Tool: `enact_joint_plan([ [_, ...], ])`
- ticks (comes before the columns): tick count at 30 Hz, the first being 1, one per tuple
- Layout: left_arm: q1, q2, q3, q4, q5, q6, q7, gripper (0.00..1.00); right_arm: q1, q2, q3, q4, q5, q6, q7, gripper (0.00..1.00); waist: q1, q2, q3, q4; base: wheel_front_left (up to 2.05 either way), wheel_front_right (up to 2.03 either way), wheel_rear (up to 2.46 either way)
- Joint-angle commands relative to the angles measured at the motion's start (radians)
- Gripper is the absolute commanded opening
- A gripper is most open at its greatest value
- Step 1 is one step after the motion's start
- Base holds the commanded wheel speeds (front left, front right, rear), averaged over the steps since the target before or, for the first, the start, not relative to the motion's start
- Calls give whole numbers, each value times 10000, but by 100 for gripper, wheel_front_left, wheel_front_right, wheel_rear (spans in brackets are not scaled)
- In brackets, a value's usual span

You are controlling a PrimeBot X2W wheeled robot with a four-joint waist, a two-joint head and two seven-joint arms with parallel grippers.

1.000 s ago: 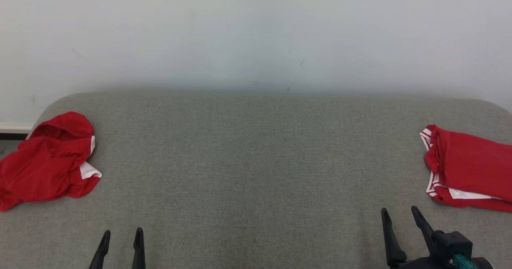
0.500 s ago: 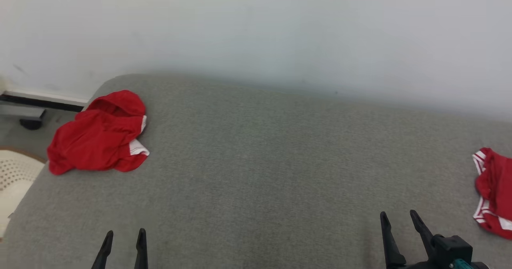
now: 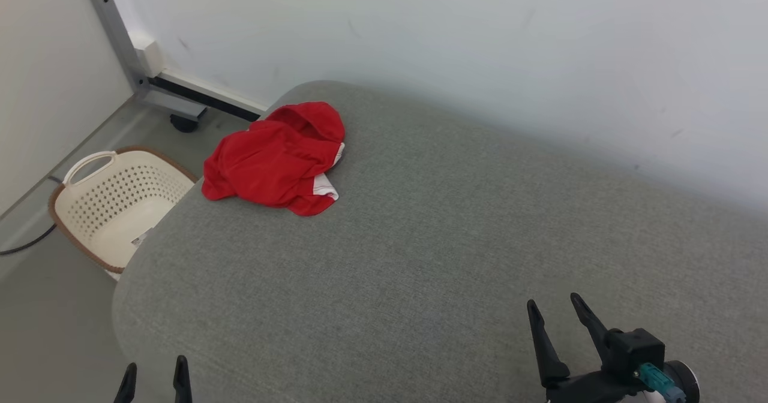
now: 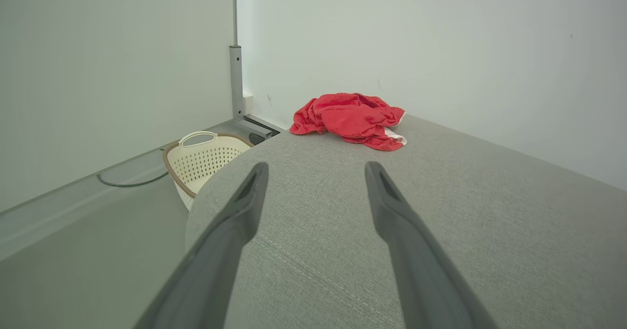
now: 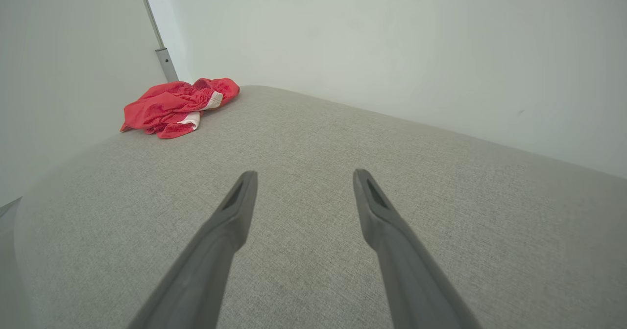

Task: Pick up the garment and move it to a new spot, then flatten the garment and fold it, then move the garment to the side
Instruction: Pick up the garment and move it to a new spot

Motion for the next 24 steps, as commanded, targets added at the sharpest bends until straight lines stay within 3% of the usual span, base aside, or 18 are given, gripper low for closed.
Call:
enact_joint_plan([
  [1, 181, -89, 108, -167, -10, 38, -27, 100, -162, -12, 134, 104, -79, -25, 19, 100, 0, 0, 354, 551, 0, 0, 0],
  [14, 591, -484, 537, -653, 101, 112, -27, 100, -993, -9, 898, 747, -104, -25, -63, 100, 0, 0, 646, 672, -1, -1, -1],
  [24, -110, -390, 108, -78, 298, -61, 20, 100, -1060, -10, 893, 673, -309, -25, 77, 100, 0, 0, 962, 650, 0, 0, 0],
])
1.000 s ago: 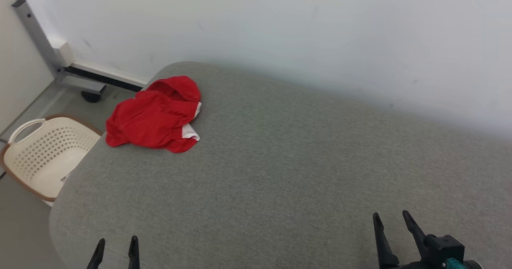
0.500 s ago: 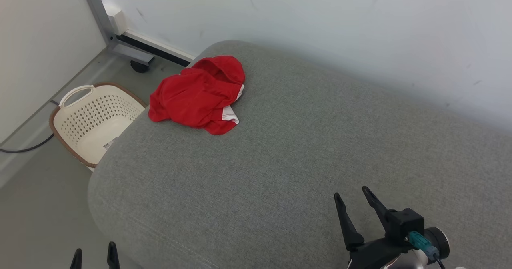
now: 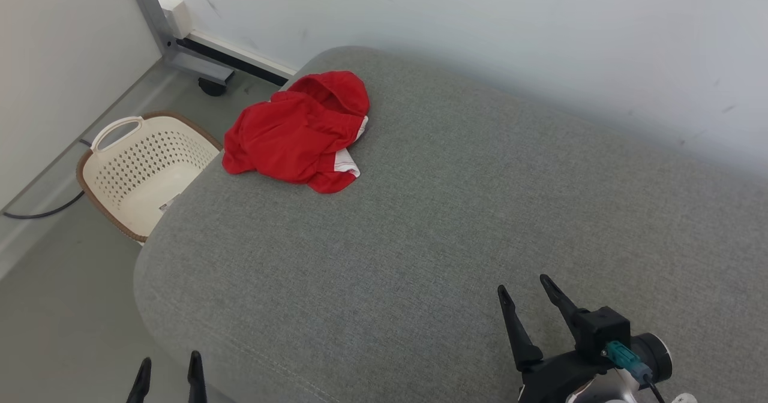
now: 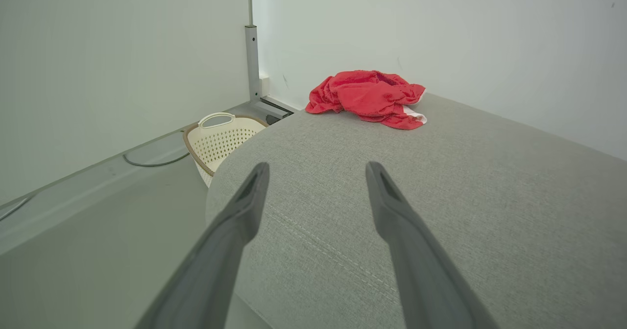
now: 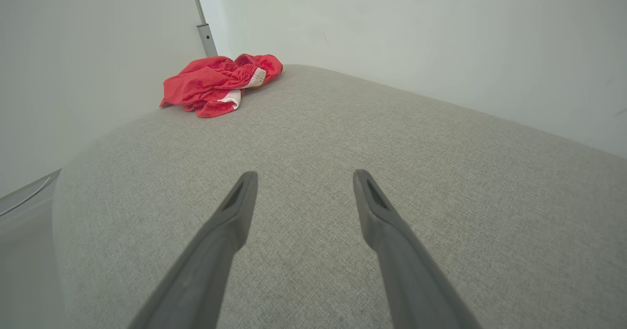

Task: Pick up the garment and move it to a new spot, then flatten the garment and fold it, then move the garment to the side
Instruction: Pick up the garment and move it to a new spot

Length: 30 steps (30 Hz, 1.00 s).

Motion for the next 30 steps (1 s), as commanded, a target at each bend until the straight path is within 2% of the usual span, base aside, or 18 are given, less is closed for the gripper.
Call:
enact_joint_plan([
  [1, -259, 95, -52, 123, 41, -46, 20, 100, -78, -10, -14, -44, -84, -25, 33, 100, -1, -1, 101, -15, 0, 0, 0],
  [6, -2224, 541, -605, 1283, -265, -168, 603, 100, -103, -54, -213, -531, -548, -25, 384, 100, -1, -1, 637, -43, 0, 0, 0],
  [12, -5416, 827, -1813, 3450, -848, -233, 1497, 100, 230, -413, -260, -1823, -887, -25, 1061, 100, -1, -1, 1496, -147, 0, 0, 0],
  [16, -7301, 995, -2269, 4755, -1476, -227, 1706, 100, 19, -811, 228, -3211, -1097, -25, 1820, 100, -1, -1, 2430, -780, 0, 0, 0],
  [22, -9441, 1523, -2318, 6417, -2440, -230, 2168, 100, -430, -1608, 730, -5257, -1064, -25, 2910, 100, -1, -1, 3814, -1746, 0, 0, 0],
  [30, -11199, 1837, -2235, 8067, -2866, -230, 2650, 100, -71, -2287, 151, -7602, -1225, -25, 4006, 100, -1, -1, 5116, -2338, 0, 0, 0],
])
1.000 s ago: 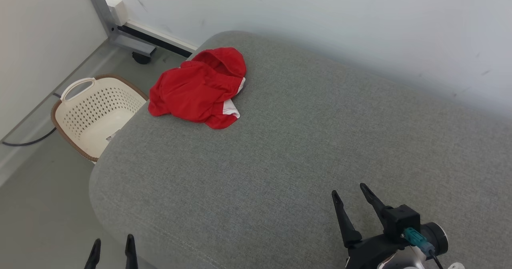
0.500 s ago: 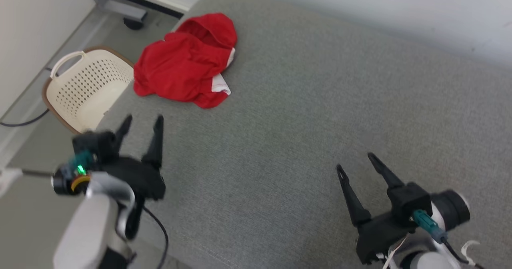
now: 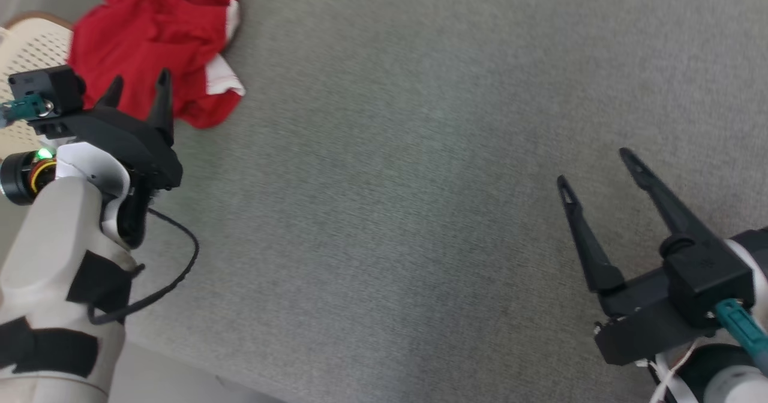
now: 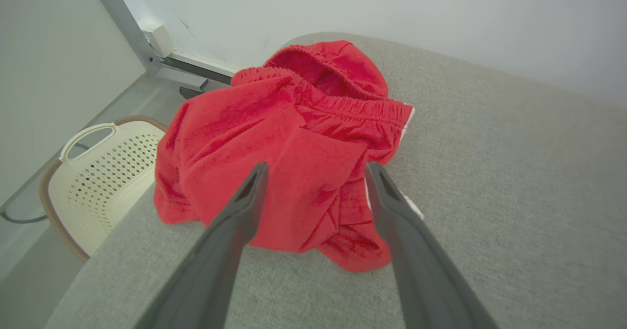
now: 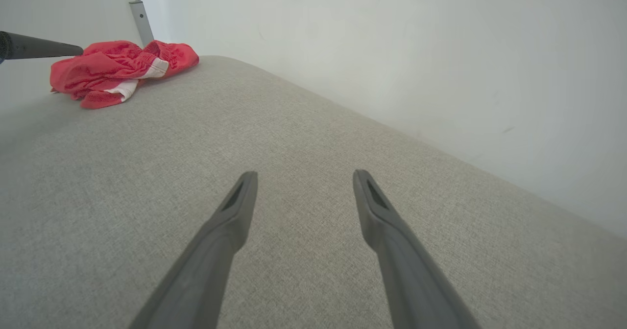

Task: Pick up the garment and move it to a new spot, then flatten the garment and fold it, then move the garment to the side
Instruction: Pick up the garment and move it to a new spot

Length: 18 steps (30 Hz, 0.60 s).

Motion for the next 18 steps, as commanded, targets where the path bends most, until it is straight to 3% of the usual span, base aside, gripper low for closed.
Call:
enact_joint_plan([
  [1, -255, 105, 42, 218, -19, 30, 49, 100, 120, -37, -94, -198, -61, -25, 75, 100, -3, -2, 1156, -924, 0, 0, 0],
  [10, -1026, 549, 422, 1806, -352, 320, -92, 100, 485, -3, -276, -818, 11, -25, 107, 100, -3, -2, 1487, -1387, 0, 0, 0],
  [11, -1053, 619, 519, 2122, -453, 402, -56, 86, 487, 38, -301, -805, 50, -25, 61, 100, -3, -2, 1420, -1525, 0, 0, 0],
  [12, -1088, 657, 530, 2233, -466, 405, -116, 30, 489, 47, -311, -787, 60, -25, 18, 100, -3, -2, 1381, -1585, 0, 0, 0],
  [13, -1143, 685, 546, 2306, -499, 392, -186, 0, 491, 49, -321, -761, 97, -25, -2, 100, -3, -2, 1349, -1632, 0, 0, 0],
  [18, -1158, 788, 482, 2614, -386, 381, -497, 0, 426, 144, -305, -492, 217, -25, -197, 100, -3, -2, 1049, -1756, 0, 0, 0],
])
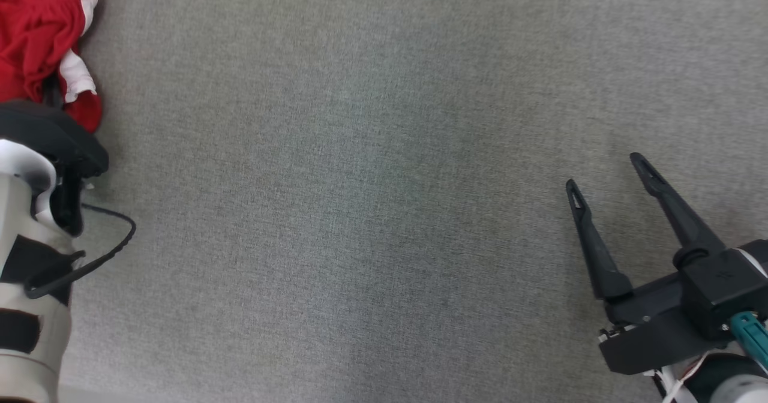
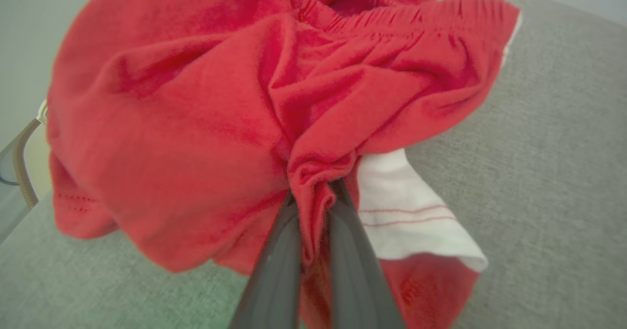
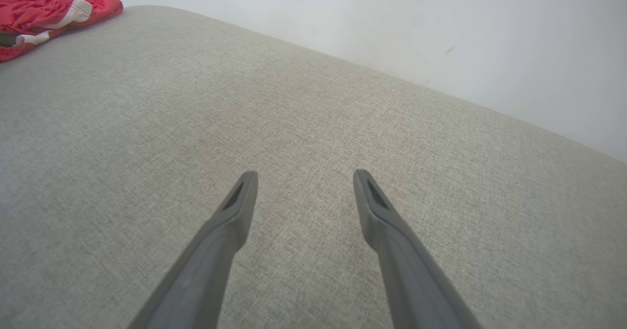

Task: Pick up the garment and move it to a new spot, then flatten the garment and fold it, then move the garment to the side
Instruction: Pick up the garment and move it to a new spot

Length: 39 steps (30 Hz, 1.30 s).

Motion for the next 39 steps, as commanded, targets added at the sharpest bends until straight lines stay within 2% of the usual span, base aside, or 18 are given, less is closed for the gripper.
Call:
enact_joint_plan([
  [1, 25, 65, -59, 141, 78, -15, -71, 0, -21, 101, 70, 109, 142, -25, -157, 100, -2, -1, -292, -141, 0, 0, 0],
  [5, -97, 415, -159, 252, 169, -94, -306, 0, -303, 334, 280, 720, 282, -25, -604, 100, -2, -1, -930, -298, 0, 0, 0],
  [11, -465, 1260, -568, -17, 532, -227, -71, 0, -443, 952, 403, 1923, 553, -25, -1453, 100, -2, -1, -2210, -436, 0, 0, 0],
  [19, -992, 2135, -1316, -1560, 610, -357, 1100, 0, -198, 1766, 195, 3523, 755, -25, -2643, 100, -2, -1, -4101, -546, 0, 0, 0],
  [26, -916, 2111, -1961, -4200, -34, -357, 2237, 0, 6, 2100, -91, 4311, 858, -25, -3234, 100, -2, -1, -5229, -804, 0, 0, 0],
  [32, -360, 1732, -2199, -6636, -722, -358, 2980, 0, 170, 2155, -300, 4417, 797, -25, -3290, 100, -2, -1, -5650, -1435, 0, 0, 0],
  [39, 1030, 1282, -2380, -9336, -1016, 235, 3180, 0, 91, 2177, -395, 4267, 621, -25, -3194, 100, -2, -1, -5552, -2708, 0, 0, 0],
])
